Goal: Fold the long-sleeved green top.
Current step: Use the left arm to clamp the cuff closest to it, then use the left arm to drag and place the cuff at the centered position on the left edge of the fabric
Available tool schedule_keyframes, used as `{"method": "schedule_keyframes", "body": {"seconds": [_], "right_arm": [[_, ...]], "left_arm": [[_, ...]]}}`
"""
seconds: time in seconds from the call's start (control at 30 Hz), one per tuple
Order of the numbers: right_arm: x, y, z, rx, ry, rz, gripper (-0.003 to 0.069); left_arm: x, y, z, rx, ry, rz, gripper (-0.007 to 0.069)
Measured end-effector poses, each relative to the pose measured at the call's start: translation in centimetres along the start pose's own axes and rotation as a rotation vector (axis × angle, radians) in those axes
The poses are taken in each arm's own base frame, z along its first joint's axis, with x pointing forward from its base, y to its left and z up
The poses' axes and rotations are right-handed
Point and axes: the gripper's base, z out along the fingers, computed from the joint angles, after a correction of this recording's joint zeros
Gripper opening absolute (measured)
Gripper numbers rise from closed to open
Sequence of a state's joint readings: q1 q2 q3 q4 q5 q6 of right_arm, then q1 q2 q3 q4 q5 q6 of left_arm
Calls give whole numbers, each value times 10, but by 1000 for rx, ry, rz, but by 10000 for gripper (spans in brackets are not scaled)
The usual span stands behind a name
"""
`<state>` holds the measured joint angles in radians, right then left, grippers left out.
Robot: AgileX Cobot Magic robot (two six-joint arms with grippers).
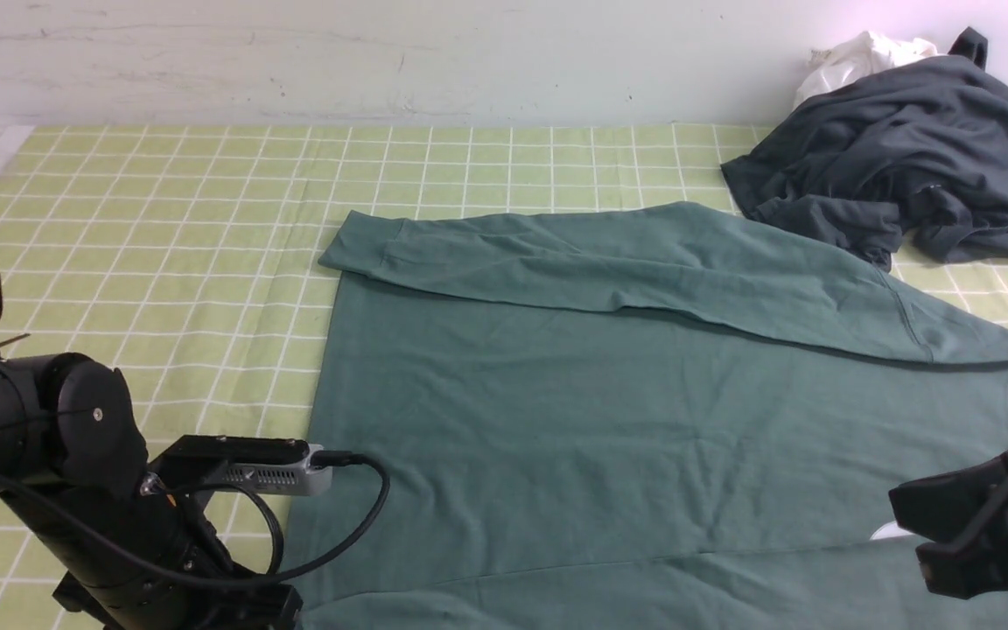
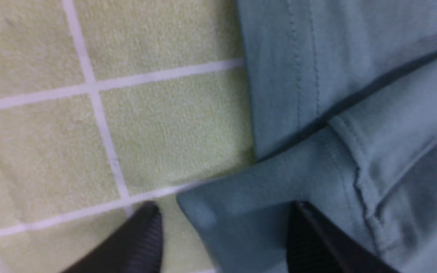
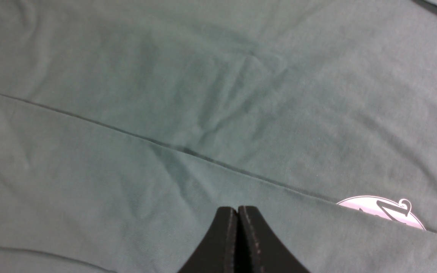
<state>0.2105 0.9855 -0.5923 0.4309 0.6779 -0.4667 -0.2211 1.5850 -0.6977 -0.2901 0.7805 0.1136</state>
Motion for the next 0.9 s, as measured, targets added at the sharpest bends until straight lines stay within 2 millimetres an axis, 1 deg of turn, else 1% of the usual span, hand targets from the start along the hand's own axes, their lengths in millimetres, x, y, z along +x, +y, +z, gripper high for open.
{"method": "schedule_keyframes", "body": {"seconds": [0.03,0.07,0.1,0.17,0.2,0.23,0.3,0.5,0.53,0.57,0.6,0.67,0.73,0.8,0.83,0.87,0.9], "right_arm": [[0,0,0,0,0,0,-10],[0,0,0,1,-2,0,-10],[0,0,0,1,-3,0,-10],[0,0,0,1,-3,0,-10],[0,0,0,1,-3,0,-10],[0,0,0,2,-4,0,-10],[0,0,0,2,-5,0,-10],[0,0,0,4,-4,-4,-10],[0,0,0,4,-4,-4,-10],[-1,0,0,5,-6,-5,-10],[-1,0,0,5,-7,-5,-10],[-1,-1,0,9,-13,-6,-10],[-2,-1,0,11,-18,-6,-10],[-2,-1,0,11,-19,-6,-10],[-2,-1,0,11,-19,-6,-10],[-2,-1,0,11,-19,-6,-10],[-2,-1,0,11,-19,-6,-10]], "left_arm": [[-2,0,0,-1,3,3,285],[-3,0,0,1,3,5,253],[-5,-2,-1,10,3,5,181],[-8,-4,-6,22,7,24,93],[-7,-5,-7,24,10,30,76],[-10,-7,-15,33,2,53,42],[-14,-12,-33,45,-37,98,27],[-34,-30,-107,52,-304,245,27],[-34,-30,-107,51,-306,249,27],[-41,-33,-121,45,-366,285,27],[-48,-35,-129,35,-414,312,27],[-62,-36,-137,11,-474,342,27],[-79,-37,-141,-12,-513,360,27],[-101,-36,-134,-32,-503,367,27],[-116,-35,-122,-40,-467,367,27],[-124,-34,-119,-45,-460,365,27],[-128,-33,-114,-48,-442,363,27]]}}
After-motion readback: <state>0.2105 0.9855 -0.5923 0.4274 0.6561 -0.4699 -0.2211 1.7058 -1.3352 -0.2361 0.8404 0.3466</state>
